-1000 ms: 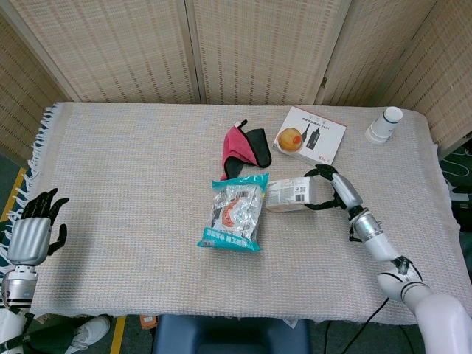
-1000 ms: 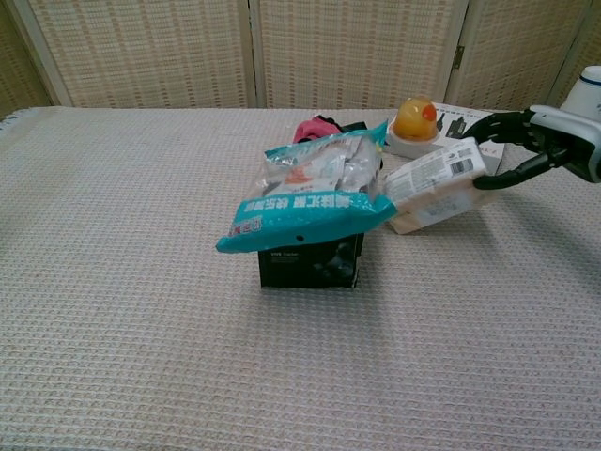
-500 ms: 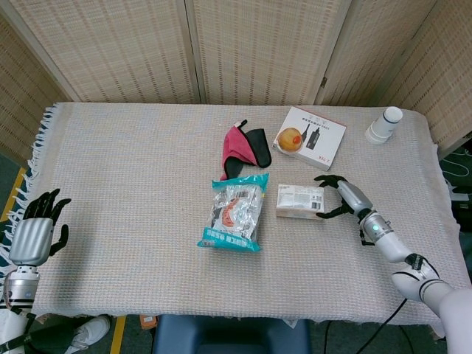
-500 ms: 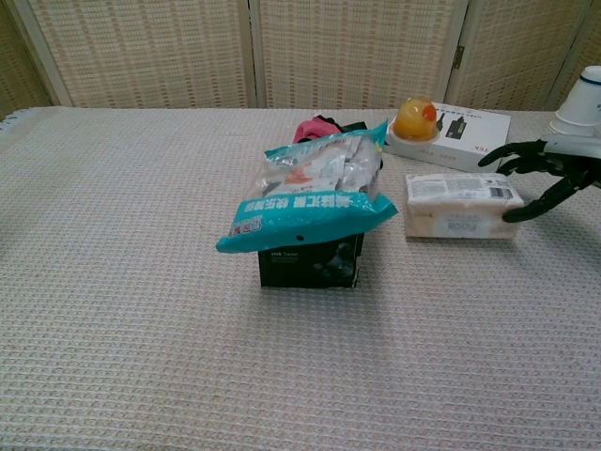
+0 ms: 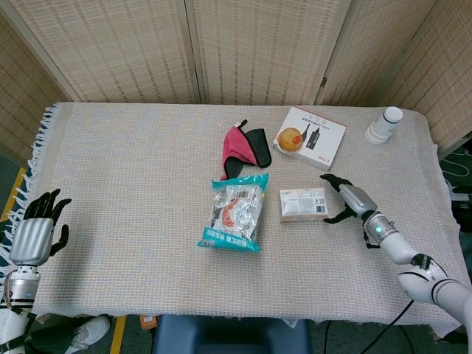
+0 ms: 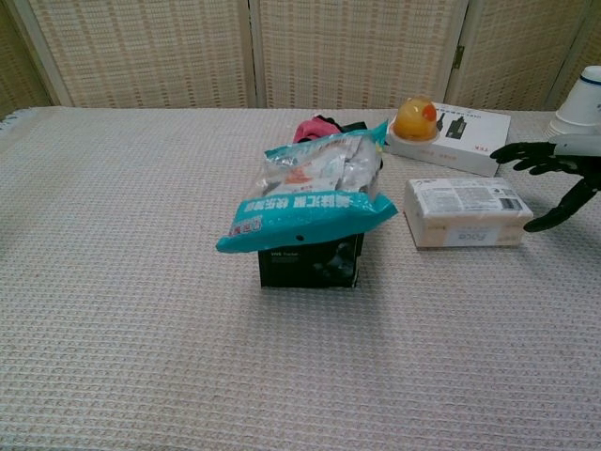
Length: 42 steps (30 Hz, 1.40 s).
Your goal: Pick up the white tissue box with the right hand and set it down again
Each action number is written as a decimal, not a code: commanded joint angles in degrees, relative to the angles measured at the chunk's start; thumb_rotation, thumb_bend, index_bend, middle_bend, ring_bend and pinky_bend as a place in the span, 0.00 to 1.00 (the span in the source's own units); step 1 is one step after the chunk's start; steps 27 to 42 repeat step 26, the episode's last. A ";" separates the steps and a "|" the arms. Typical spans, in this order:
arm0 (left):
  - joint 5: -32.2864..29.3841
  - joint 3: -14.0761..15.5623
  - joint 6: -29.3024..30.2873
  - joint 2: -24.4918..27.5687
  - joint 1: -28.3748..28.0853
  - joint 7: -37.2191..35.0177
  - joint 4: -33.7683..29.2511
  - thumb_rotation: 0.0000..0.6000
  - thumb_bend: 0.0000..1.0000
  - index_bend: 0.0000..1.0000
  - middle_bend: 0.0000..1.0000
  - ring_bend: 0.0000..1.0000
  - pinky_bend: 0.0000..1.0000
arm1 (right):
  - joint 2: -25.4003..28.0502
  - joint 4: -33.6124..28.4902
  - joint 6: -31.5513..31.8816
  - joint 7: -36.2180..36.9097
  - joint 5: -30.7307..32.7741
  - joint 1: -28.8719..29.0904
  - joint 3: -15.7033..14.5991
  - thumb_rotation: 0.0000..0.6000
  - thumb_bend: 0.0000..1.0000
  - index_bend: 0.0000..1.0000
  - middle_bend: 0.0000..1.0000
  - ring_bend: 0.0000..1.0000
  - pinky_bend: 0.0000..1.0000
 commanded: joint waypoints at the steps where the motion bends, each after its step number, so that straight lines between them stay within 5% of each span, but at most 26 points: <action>1: 0.01 0.04 -0.19 0.08 -0.05 -0.16 -0.09 1.00 0.55 0.18 0.00 0.00 0.11 | 11.08 -16.73 7.08 -11.28 2.60 -4.56 0.92 1.00 0.02 0.00 0.00 0.00 0.00; 5: 0.18 0.25 -0.53 -0.05 -0.18 -0.23 0.01 1.00 0.55 0.18 0.00 0.00 0.11 | 15.56 -28.35 22.40 -23.27 3.22 -12.83 1.24 1.00 0.02 0.00 0.00 0.00 0.00; 9: -0.03 0.43 -1.35 -0.23 -0.42 -0.28 0.24 1.00 0.55 0.18 0.00 0.00 0.11 | 10.69 -25.17 35.01 -31.95 1.45 -20.11 0.12 1.00 0.02 0.01 0.00 0.00 0.00; 16: 0.08 0.84 -2.07 -0.51 -0.62 -0.24 0.24 1.00 0.55 0.18 0.00 0.00 0.11 | 12.69 -24.27 27.63 -41.45 7.32 -23.31 -3.55 1.00 0.02 0.03 0.00 0.00 0.00; 23: -0.56 0.86 -3.29 -0.99 -1.01 -0.56 1.24 1.00 0.55 0.18 0.00 0.00 0.11 | 11.42 -20.20 29.78 -47.73 9.25 -25.10 -1.53 1.00 0.02 0.07 0.03 0.00 0.00; 42: -0.47 0.74 -3.12 -1.27 -1.06 -0.97 1.76 1.00 0.55 0.17 0.00 0.00 0.11 | 11.88 -20.73 29.31 -48.03 10.62 -25.63 -0.65 1.00 0.02 0.07 0.03 0.00 0.00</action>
